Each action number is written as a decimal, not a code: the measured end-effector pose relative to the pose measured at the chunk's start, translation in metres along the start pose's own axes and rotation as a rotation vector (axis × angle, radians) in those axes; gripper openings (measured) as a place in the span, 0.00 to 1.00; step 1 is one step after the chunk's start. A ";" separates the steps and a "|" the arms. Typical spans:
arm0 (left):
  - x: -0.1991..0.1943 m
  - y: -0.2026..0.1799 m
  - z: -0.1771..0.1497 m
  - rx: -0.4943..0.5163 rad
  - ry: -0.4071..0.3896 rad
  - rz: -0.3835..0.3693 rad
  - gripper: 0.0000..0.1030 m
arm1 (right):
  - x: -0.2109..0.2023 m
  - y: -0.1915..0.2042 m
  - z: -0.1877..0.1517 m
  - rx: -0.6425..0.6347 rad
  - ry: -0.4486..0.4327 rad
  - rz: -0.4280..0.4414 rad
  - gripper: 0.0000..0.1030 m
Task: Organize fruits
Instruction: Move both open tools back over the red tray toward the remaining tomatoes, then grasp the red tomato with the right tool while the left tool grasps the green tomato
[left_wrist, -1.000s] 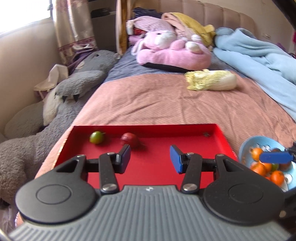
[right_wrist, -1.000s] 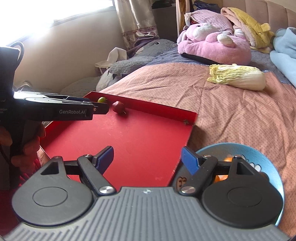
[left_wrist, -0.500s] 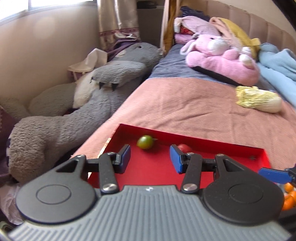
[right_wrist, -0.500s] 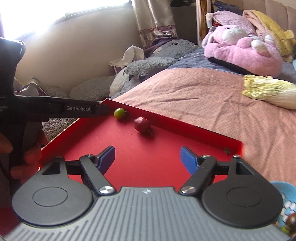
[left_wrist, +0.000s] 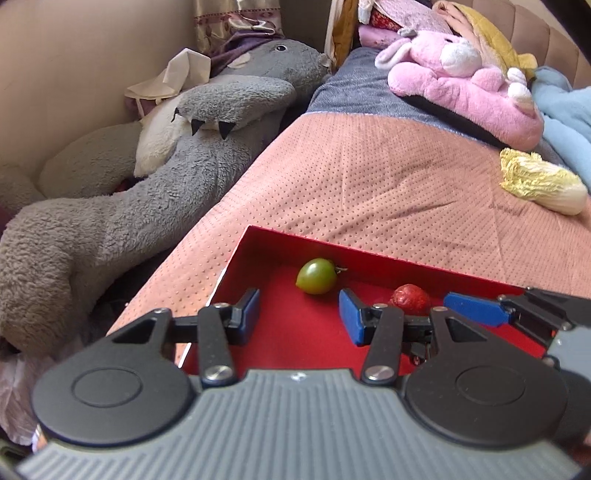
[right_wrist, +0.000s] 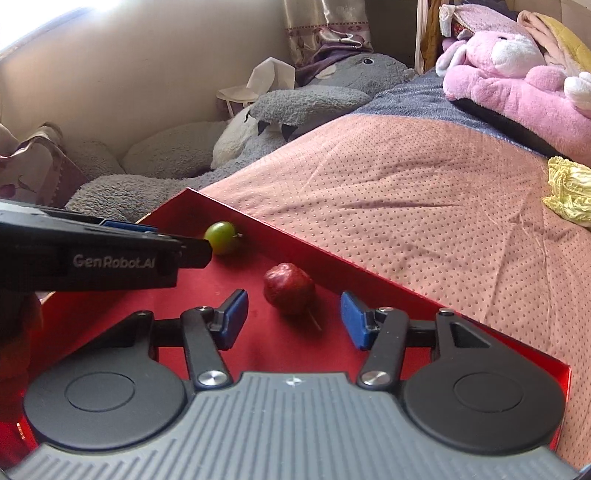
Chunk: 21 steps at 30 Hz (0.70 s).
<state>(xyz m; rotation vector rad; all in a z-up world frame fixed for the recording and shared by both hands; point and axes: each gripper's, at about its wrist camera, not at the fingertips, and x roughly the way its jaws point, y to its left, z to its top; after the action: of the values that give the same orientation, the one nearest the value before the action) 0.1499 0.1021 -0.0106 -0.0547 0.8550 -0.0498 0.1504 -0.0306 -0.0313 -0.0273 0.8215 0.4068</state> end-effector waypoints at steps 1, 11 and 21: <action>0.002 0.000 0.000 0.004 0.003 0.000 0.49 | 0.004 -0.002 0.001 0.000 0.006 0.002 0.57; 0.027 -0.003 0.002 0.051 0.024 0.000 0.49 | 0.015 0.005 0.003 -0.036 -0.002 0.029 0.44; 0.035 -0.014 0.001 0.142 -0.017 0.023 0.44 | 0.004 0.002 -0.004 -0.009 0.000 0.036 0.37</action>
<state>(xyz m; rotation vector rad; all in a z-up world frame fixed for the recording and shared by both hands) 0.1730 0.0858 -0.0352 0.0876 0.8328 -0.0880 0.1491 -0.0278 -0.0365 -0.0209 0.8214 0.4443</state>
